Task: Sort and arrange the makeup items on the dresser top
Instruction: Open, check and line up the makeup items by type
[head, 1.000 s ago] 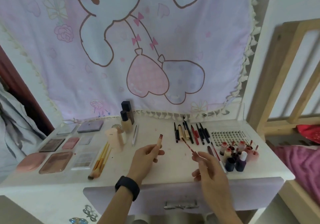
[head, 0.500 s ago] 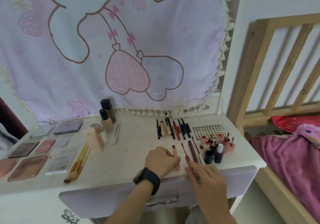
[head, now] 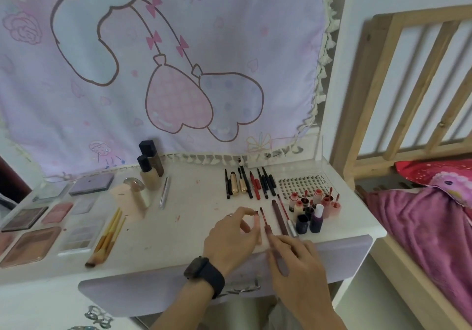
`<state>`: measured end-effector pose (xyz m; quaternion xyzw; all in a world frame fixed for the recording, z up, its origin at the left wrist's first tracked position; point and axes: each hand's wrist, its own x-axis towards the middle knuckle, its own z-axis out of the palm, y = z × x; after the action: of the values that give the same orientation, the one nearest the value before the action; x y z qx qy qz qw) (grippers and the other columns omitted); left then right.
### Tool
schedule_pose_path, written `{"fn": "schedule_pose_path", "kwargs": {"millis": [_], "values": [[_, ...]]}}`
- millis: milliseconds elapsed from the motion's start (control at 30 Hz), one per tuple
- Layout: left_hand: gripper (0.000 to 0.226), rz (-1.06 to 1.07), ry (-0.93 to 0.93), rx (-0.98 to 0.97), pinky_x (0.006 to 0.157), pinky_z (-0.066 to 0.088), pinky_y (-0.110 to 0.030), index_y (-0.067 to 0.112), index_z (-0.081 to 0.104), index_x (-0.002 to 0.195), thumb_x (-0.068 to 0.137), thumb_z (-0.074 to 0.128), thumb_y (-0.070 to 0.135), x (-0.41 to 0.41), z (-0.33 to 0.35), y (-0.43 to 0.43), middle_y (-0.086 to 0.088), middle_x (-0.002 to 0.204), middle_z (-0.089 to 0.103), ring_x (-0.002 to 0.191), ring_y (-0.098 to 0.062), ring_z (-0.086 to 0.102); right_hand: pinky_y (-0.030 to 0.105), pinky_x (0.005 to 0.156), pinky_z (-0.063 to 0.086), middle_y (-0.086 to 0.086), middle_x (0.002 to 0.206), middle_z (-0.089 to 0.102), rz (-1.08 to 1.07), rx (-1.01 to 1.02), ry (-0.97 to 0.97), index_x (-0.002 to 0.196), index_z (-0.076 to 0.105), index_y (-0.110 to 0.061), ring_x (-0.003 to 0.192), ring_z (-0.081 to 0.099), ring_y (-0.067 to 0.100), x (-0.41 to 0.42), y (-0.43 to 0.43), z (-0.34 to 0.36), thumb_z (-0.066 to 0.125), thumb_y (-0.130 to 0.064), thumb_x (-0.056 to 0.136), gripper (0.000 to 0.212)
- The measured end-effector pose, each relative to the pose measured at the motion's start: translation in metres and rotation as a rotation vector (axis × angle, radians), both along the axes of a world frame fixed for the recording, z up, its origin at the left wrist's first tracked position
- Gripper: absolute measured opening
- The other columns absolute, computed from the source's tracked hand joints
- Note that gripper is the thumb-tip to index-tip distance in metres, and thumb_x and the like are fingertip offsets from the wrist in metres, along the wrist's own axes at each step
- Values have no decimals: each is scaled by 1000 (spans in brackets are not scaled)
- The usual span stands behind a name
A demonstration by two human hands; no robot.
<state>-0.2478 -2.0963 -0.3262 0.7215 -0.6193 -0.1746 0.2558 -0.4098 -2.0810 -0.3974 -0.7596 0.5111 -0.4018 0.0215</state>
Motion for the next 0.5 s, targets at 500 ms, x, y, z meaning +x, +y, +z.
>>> {"fn": "schedule_pose_path", "kwargs": {"millis": [500], "values": [[36,-194,-71,-81,83,48,-22,43,60,129,95,53,53,-2,-20,2,18,113,59,91,-1,45,27,60,57,-3,88,75,-40,-11,107,94,80,-13,74,63,19,0,-6,21,93,-16,66,31]]}}
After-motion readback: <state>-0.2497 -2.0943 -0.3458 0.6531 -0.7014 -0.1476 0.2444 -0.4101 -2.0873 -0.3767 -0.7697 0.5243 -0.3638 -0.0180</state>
